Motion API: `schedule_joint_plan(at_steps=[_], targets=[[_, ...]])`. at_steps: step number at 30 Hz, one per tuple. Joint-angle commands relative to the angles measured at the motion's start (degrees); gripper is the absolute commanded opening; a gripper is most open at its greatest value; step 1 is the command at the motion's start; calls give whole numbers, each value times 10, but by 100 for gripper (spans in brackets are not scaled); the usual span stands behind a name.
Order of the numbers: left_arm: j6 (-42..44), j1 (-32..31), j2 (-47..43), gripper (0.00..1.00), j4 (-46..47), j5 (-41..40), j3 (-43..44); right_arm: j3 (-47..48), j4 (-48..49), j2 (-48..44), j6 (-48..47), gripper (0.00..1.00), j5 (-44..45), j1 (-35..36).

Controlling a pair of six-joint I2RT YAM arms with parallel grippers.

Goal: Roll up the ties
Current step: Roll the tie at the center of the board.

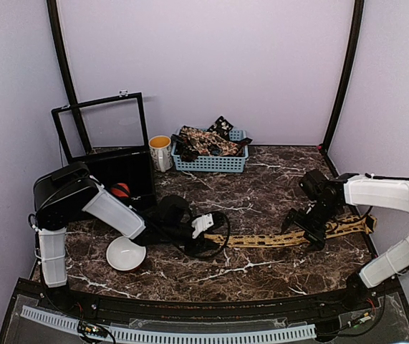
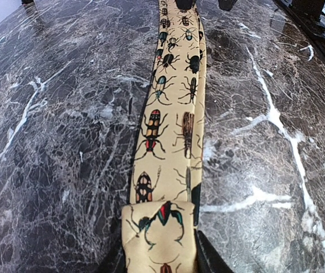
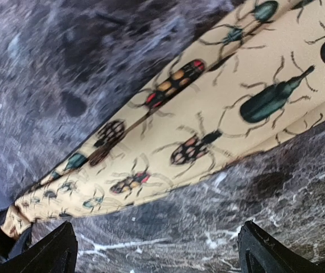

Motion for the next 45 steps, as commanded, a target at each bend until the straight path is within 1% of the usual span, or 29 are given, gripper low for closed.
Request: schedule_joint_plan(at_steps=[1, 6, 11, 16, 25, 28, 32, 37, 41, 45], targets=[[-4, -1, -16, 34, -37, -20, -20, -9, 67, 25, 45, 98, 24, -7], [1, 0, -18, 34, -40, -22, -19, -14, 101, 44, 56, 99, 51, -17], [5, 0, -17, 34, -45, -28, -17, -13, 121, 66, 52, 100, 62, -38], [4, 1, -17, 34, -42, -36, -22, -13, 128, 70, 46, 99, 71, -43], [2, 3, -19, 34, -39, -42, -22, -12, 158, 70, 52, 98, 62, -47], [8, 3, -19, 34, -45, -33, -20, 1, 180, 53, 8, 91, 8, -44], [14, 3, -19, 34, -48, -31, -18, 6, 208, 34, -52, 87, -93, -18], [14, 3, -18, 34, -51, -22, -13, -19, 281, 5, -72, 85, -168, 37], [14, 3, -17, 34, -51, -21, -14, -30, 390, 30, -61, 75, -251, 61], [14, 3, -17, 34, -51, -20, -17, 22, 392, 76, -88, 71, -269, 90]])
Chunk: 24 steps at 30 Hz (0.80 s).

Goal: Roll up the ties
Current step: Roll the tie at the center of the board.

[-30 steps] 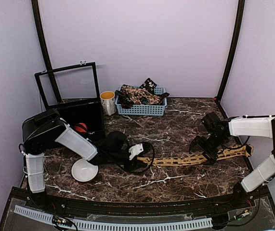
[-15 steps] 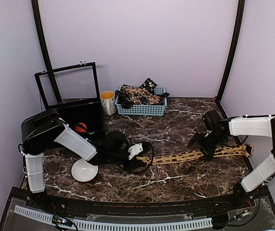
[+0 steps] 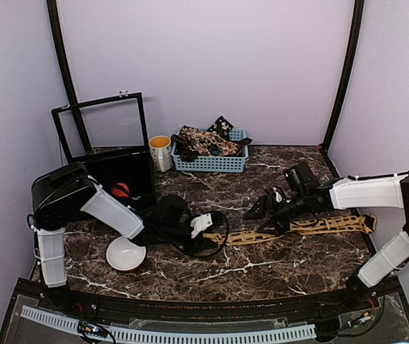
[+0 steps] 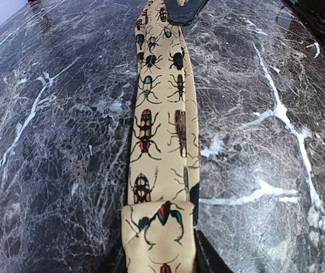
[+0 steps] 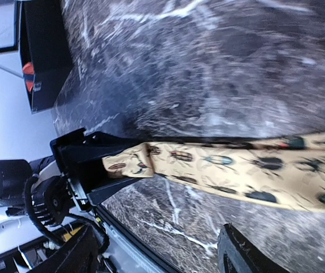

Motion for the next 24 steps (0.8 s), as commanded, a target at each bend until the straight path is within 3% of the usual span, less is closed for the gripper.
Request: schedule_joint_plan(at_steps=[1, 6, 16, 24], targets=[[10, 3, -8, 34, -50, -3, -10, 43, 72, 39, -26, 70, -53, 24], [12, 11, -17, 33, -54, 0, -16, 68, 32, 62, -56, 64, -32, 6], [49, 41, -38, 32, -91, 39, -23, 62, -100, 41, -151, 63, 50, -128], [56, 42, -27, 32, -102, 51, -8, 6, -141, 47, -176, 63, 104, -195]])
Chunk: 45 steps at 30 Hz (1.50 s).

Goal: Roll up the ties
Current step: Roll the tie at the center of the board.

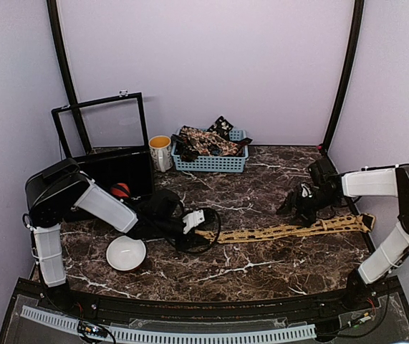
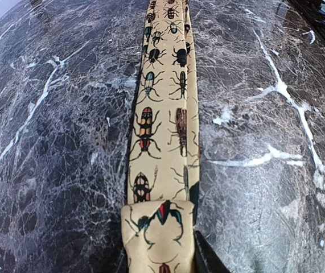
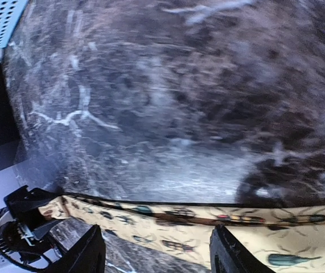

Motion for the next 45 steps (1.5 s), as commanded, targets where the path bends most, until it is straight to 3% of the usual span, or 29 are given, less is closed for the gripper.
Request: schedule_joint_plan(at_steps=[1, 14, 20, 25, 32, 37, 45], targets=[[14, 3, -5, 32, -54, 6, 0, -36, -47, -3, -26, 63, 47, -34], [-2, -4, 10, 32, -50, 28, 19, -105, -96, -51, -61, 63, 75, -124], [-33, -8, 20, 32, -36, 26, 25, -73, -62, -91, -66, 63, 0, -117], [-37, -8, 22, 32, -37, 21, 15, -49, -17, -111, -22, 61, -60, -55], [-39, -8, 23, 32, -33, 19, 7, -48, 201, -53, 127, 50, -143, 118], [-40, -8, 23, 32, -31, 17, 9, 16, 233, 52, 137, 43, -152, 189], [-36, -8, 23, 32, -35, 14, 11, 80, 253, 156, 137, 36, -161, 239]])
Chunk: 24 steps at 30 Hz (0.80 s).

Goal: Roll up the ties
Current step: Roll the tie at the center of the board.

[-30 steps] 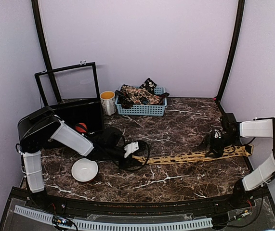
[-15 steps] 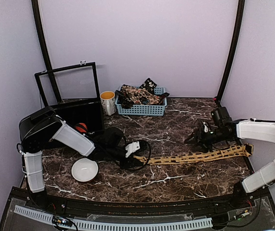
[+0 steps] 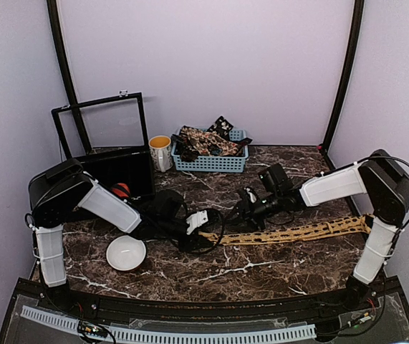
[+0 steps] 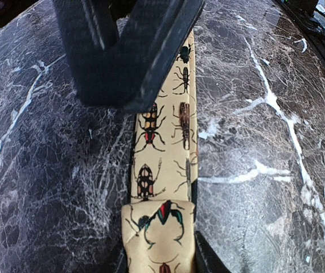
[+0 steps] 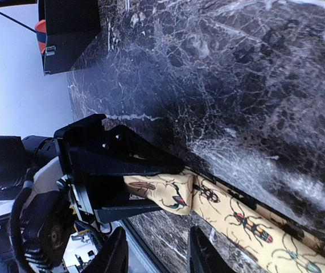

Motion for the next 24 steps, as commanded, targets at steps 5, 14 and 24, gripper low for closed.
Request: schedule_joint_plan(at_steps=[5, 14, 24], targets=[[-11, -1, 10, 32, -22, -7, -11, 50, 24, 64, -4, 33, -14, 36], [-8, -1, 9, 32, -21, -11, -9, 87, -27, 114, -40, 33, -21, 59], [-4, -1, 9, 33, -21, -9, -11, 132, -115, 139, -88, 34, 2, 69]])
